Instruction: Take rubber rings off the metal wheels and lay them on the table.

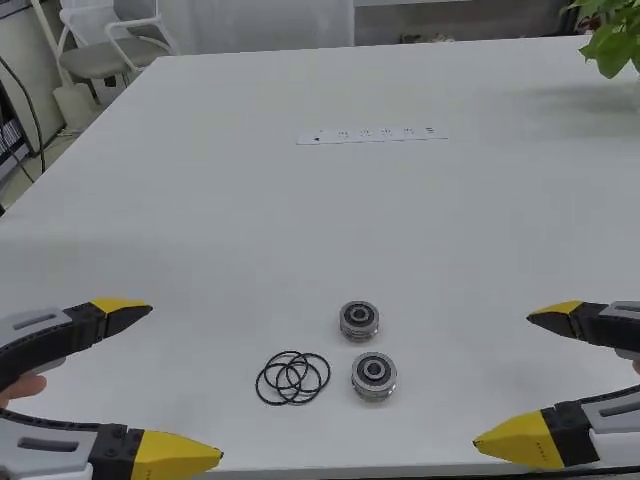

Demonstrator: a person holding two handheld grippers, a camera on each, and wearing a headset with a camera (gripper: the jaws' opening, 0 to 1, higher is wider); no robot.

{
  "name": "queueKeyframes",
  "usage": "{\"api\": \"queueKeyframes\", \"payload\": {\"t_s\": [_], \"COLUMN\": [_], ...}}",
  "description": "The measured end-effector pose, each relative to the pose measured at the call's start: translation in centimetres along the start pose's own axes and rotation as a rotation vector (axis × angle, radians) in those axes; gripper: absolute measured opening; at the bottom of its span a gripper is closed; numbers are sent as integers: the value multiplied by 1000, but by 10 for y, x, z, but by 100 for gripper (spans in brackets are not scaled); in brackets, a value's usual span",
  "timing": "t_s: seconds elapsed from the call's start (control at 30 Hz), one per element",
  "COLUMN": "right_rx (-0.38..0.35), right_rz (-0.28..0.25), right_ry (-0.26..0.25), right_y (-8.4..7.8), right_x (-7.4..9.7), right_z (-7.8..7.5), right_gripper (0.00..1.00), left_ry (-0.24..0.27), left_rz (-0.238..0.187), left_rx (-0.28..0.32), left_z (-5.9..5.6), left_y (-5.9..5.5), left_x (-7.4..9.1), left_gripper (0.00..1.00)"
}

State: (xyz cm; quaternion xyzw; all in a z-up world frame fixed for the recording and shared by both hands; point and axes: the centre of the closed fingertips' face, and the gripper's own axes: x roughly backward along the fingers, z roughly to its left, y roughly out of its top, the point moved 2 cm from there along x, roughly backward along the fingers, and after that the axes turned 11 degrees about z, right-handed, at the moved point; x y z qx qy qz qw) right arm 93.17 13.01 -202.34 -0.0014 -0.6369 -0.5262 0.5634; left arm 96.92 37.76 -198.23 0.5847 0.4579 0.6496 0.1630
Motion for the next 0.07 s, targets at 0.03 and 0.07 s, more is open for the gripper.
{"api": "queueKeyframes", "payload": {"t_s": [0.03,0.07], "right_rx": [2,5], "right_rz": [5,10], "right_ry": [6,11], "right_y": [-1,-3], "right_x": [-1,-1], "right_z": [2,4], "right_gripper": [99,99], "left_ry": [0,0], "left_rz": [2,3], "left_rx": [0,-1], "left_z": [0,-1], "left_y": [0,-1], "left_x": [0,0], "left_gripper": [99,99]}}
